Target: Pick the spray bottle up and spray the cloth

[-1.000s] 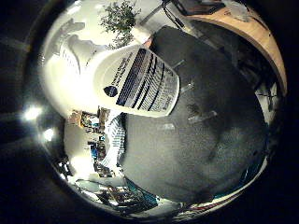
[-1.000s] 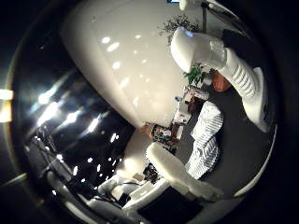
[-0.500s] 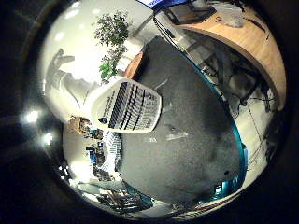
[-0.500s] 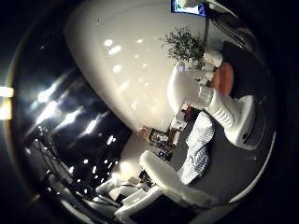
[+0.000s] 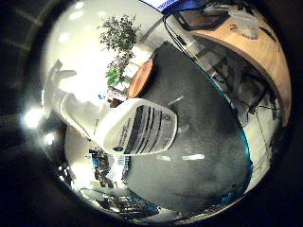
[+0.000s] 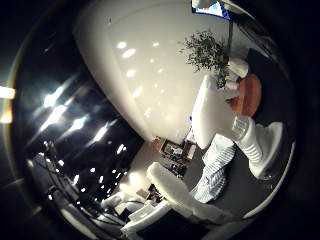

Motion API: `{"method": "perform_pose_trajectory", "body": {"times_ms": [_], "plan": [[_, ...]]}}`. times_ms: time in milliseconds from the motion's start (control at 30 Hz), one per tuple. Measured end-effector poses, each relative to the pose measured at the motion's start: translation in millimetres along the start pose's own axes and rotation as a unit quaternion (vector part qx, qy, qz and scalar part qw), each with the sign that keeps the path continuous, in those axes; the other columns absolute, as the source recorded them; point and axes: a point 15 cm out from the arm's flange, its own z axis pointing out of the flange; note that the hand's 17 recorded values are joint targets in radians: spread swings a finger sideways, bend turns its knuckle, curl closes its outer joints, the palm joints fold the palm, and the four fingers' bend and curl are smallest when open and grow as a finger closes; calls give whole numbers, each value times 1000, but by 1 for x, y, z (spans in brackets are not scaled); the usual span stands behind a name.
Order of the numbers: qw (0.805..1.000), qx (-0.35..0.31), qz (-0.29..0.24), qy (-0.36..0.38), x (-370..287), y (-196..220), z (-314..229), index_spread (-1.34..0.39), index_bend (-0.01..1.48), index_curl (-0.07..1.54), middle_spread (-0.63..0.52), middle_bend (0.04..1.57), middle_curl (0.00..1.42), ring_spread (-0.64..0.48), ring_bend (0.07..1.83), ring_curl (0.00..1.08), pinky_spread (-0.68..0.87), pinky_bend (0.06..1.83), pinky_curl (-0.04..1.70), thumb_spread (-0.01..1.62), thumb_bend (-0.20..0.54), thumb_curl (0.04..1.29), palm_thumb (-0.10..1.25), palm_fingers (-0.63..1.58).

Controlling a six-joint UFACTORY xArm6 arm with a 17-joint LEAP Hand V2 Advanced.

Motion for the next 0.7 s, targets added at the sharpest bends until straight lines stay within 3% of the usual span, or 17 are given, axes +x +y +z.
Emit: {"method": "perform_pose_trajectory", "body": {"times_ms": [700], "plan": [[999,-19,6,-34,4,6,44,-204,151,260,167,200,338,174,361,254,349,391,305,1128,-21,275,474,101]]}}
